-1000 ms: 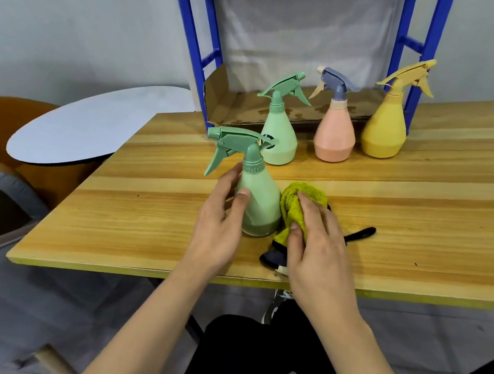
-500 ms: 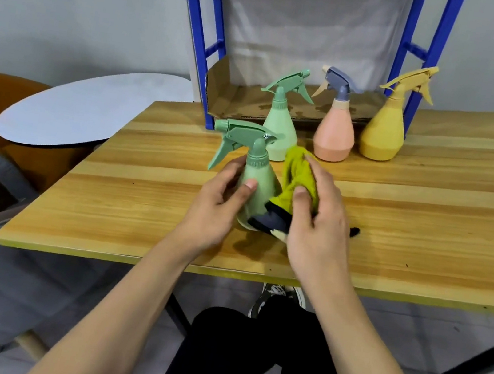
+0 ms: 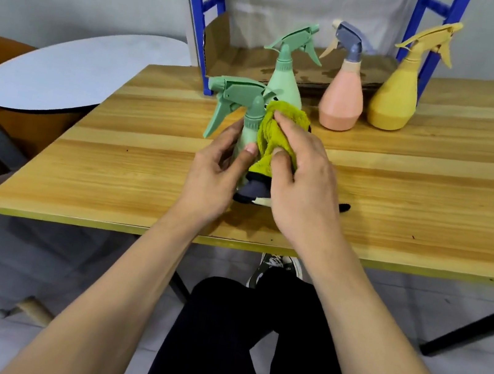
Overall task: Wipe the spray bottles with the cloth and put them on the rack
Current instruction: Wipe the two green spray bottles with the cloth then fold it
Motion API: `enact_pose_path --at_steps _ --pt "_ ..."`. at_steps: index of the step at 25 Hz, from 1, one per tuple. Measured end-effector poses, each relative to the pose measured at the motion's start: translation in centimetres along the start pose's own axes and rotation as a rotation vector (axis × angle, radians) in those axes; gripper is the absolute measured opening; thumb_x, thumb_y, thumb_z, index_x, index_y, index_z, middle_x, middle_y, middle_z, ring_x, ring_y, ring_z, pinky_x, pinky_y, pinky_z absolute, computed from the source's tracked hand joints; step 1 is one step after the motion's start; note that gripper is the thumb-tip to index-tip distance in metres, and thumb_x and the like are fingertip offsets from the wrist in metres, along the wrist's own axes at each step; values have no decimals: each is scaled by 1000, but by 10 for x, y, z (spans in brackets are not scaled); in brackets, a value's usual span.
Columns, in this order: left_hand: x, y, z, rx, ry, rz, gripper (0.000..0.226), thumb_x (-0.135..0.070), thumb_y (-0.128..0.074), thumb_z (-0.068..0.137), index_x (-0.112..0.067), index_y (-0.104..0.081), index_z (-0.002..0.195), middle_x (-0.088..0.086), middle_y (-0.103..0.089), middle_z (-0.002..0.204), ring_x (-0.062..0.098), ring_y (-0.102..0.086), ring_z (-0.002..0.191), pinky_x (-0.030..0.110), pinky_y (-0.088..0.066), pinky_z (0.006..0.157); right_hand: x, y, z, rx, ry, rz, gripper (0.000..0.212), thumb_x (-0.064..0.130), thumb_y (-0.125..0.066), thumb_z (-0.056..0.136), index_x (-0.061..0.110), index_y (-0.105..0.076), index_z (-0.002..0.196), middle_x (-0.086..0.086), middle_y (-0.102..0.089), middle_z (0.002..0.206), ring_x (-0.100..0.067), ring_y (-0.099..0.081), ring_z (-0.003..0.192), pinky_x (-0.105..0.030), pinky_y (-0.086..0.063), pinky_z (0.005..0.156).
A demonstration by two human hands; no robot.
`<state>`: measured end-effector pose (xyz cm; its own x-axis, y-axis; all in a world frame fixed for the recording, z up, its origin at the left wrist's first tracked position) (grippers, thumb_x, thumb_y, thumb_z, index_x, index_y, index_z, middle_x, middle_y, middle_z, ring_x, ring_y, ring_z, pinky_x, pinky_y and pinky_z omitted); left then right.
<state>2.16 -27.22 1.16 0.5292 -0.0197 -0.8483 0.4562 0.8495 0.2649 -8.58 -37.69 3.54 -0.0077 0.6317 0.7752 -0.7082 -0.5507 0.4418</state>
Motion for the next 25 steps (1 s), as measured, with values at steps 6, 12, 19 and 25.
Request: enact_pose_path --at_steps 6,12,19,25 --pt "-2 6 -3 -32 55 -15 50 -19 -60 104 -9 -47 152 -4 -58 147 6 -54 138 37 -43 118 -29 0 -14 65 -187 -55 45 17 -49 99 25 -57 143 -1 -61 139 -21 -54 129 -23 -36 105" --pt "2 7 1 22 53 31 52 -23 -58 104 -7 -47 153 3 -56 152 14 -51 143 45 -42 119 -9 -4 -8 -1 2 95 44 10 -51 98 24 -60 140 2 -59 139 -7 -52 129 -14 -34 111" --pt "0 -2 -8 -135 75 75 49 -43 -68 97 -39 -53 144 -4 -65 137 13 -64 126 41 -55 104 -41 -6 -32 9 -63 -33 47 14 -49 101 22 -51 147 -2 -54 141 -17 -49 131 -16 -31 104" --pt "-6 -6 -6 -252 120 194 56 -55 -73 86 -26 -55 130 -4 -59 126 10 -58 117 34 -54 95 -40 -6 -35 19 -69 -35 48 17 -48 102 26 -48 149 1 -52 142 -14 -48 132 -18 -32 103"
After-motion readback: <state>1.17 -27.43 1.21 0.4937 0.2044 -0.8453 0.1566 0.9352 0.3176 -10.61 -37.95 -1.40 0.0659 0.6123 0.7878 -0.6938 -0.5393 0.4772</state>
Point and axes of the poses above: each hand's wrist, its own z-axis towards the middle knuckle, its own y-axis out of the back of the hand, x = y × z, the point moved 4 cm from there along z, towards the middle knuckle
